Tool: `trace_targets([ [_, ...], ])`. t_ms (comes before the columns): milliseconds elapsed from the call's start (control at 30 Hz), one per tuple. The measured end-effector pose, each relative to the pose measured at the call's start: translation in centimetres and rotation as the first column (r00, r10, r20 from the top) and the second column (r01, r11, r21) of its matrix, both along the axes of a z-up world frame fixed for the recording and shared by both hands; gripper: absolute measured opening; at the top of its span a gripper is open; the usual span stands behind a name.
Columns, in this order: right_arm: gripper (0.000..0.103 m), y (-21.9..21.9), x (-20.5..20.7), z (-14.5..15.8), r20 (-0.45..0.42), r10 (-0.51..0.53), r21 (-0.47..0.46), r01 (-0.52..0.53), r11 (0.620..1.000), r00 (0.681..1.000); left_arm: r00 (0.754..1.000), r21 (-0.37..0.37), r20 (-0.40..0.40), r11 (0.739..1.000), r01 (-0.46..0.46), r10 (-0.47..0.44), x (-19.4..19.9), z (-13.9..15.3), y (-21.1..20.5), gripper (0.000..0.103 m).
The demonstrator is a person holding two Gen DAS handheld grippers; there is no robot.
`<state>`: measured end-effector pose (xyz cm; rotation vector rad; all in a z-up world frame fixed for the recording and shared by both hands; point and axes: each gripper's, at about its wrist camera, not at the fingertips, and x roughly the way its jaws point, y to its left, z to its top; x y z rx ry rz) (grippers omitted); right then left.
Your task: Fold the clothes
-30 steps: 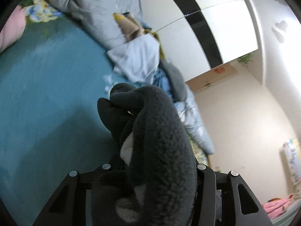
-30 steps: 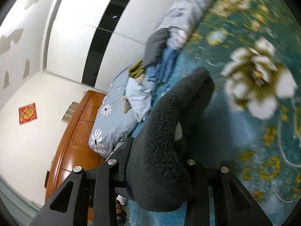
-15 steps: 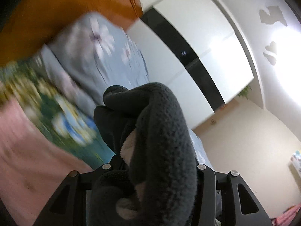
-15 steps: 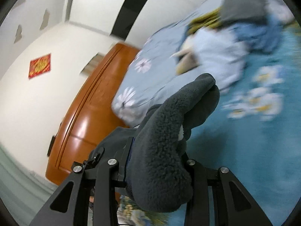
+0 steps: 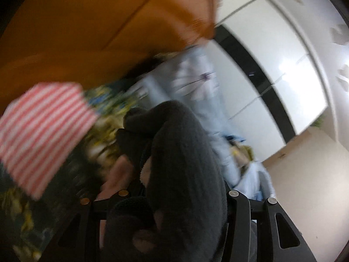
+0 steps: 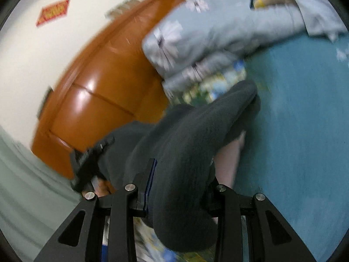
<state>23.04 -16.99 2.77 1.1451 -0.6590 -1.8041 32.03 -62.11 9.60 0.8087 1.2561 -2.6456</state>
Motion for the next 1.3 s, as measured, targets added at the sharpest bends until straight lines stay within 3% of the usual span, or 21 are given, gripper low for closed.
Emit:
trace_targets([
  [167,0.035,1.7,0.9,-3.6,0.082,0.019,-0.038,-0.016,0.999,0.996,0.993,0.114,0.107,0.991,-0.066,0.054,0.7,-3.4,-1.1,0.054],
  [300,0.044,2.2,0.2,-5.3,0.145,0.013,-0.036,-0.008,0.999,0.989,0.98,0.103,0.178,0.989,-0.11,0.09,-0.4,-5.2,-0.6,0.064],
  [400,0.05,2.6,0.3,-6.3,0.199,0.018,-0.039,-0.01,0.999,0.98,0.968,0.143,0.21,0.975,-0.168,0.136,-0.8,-6.7,-1.0,0.074],
  [567,0.051,5.7,0.6,-4.2,0.145,-0.007,0.007,0.006,1.0,0.989,0.957,0.123,0.24,0.973,-0.197,0.164,-0.6,-5.2,-0.6,0.074],
  [667,0.051,7.3,0.1,-2.7,0.078,-0.036,0.073,0.031,0.997,0.996,0.937,0.095,0.302,0.973,-0.21,0.173,-0.6,-3.5,-0.2,0.074],
  [900,0.051,6.5,-0.4,1.0,-0.077,0.012,0.19,0.003,0.982,0.997,0.904,-0.144,0.375,0.976,-0.162,0.205,-2.0,1.2,0.9,0.074],
  [1000,0.051,6.2,-0.7,2.6,-0.141,0.038,0.241,-0.003,0.971,0.989,0.909,-0.153,0.341,0.968,-0.2,0.241,-1.2,2.4,-0.4,0.075],
  [1067,0.051,6.0,-0.8,3.6,-0.182,0.057,0.274,-0.005,0.962,0.982,0.893,-0.245,0.323,0.939,-0.24,0.313,-0.6,3.9,-0.4,0.075],
  [1100,0.051,5.9,-0.9,4.2,-0.203,0.067,0.291,-0.006,0.957,0.977,0.897,-0.302,0.311,0.928,-0.22,0.314,-0.7,4.7,0.3,0.075],
  [1233,0.051,2.9,-1.1,4.9,-0.225,0.113,0.312,-0.038,0.949,0.968,0.942,-0.478,0.267,0.877,-0.053,0.203,-1.9,6.7,5.6,0.075],
  [1300,0.051,1.2,-0.9,5.1,-0.235,0.14,0.312,-0.061,0.948,0.962,0.959,-0.573,0.241,0.819,0.014,0.152,-2.7,6.9,9.0,0.076],
])
